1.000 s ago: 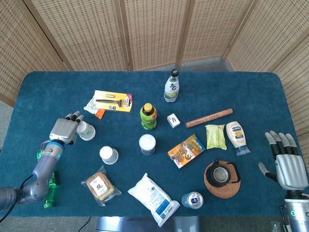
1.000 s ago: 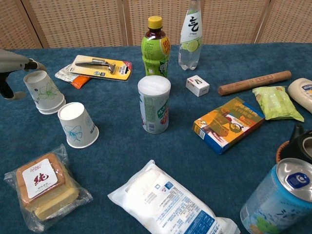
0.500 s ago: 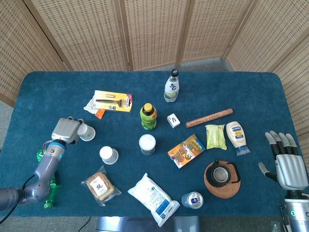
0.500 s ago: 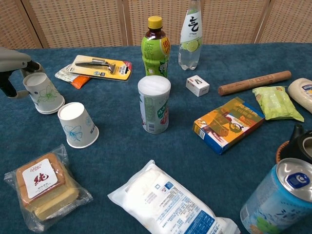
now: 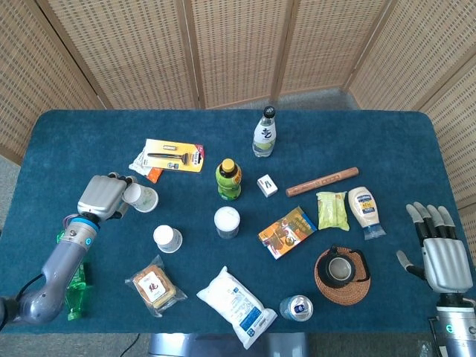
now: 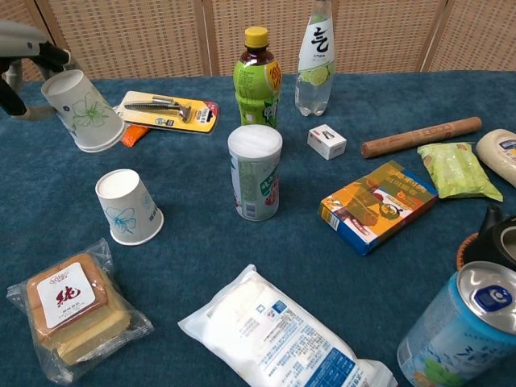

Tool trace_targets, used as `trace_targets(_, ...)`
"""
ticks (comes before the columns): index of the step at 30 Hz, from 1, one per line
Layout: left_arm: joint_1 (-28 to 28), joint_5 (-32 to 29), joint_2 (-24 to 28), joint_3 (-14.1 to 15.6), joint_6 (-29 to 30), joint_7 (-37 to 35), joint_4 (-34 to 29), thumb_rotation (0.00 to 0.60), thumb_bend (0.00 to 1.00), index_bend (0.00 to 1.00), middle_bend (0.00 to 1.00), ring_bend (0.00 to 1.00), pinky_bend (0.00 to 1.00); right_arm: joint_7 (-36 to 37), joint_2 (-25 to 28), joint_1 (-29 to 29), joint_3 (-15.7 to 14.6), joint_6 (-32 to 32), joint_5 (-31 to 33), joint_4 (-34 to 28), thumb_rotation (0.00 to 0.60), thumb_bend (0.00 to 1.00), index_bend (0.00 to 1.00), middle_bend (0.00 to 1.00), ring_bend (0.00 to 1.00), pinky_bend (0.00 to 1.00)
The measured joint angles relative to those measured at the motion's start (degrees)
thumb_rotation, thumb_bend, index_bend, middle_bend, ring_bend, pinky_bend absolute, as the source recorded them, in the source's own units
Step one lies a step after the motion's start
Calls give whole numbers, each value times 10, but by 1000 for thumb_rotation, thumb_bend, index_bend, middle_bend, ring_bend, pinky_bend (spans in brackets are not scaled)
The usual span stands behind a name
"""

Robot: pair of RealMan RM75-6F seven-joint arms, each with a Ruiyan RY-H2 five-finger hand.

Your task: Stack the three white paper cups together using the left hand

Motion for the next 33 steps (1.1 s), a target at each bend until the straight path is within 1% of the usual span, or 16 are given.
trace_targets(7, -7, 9, 79, -8, 5, 7, -128, 600, 505, 314, 404, 283, 494, 0, -1, 0, 0, 0, 0, 1, 600, 307, 5, 0, 0, 0)
trace_targets(9, -9, 8, 102, -6, 5, 14, -158, 600, 506, 314, 404, 282, 492, 0, -1, 0, 0, 0, 0, 2, 600, 308, 5, 0, 0, 0)
trace_targets(12, -13, 1, 122, 5, -3, 21, -180, 600, 506, 314, 403, 280, 490, -2, -2, 0, 0, 0, 0, 2, 600, 308, 5, 0, 0, 0)
trace_targets(17, -22, -13, 124, 22, -19, 32, -181, 600, 506, 311, 400, 275, 483, -4, -4, 1, 0, -1, 0, 3, 600, 308, 5, 0, 0, 0)
trace_targets(20, -24, -12, 112, 26, -22, 32, -170, 600, 506, 301, 392, 257, 459, -5, -5, 1, -1, -2, 1, 5, 600, 307, 5, 0, 0, 0)
trace_targets(25, -28, -12, 91, 33, -29, 24, -152, 600, 506, 302, 392, 257, 445, -6, -6, 1, 0, -2, 1, 5, 600, 309, 6, 0, 0, 0)
trace_targets(33, -39, -19, 68, 44, -26, 32, -151, 600, 505, 298, 391, 258, 420, -4, -5, 1, 1, 0, 2, 5, 600, 309, 5, 0, 0, 0)
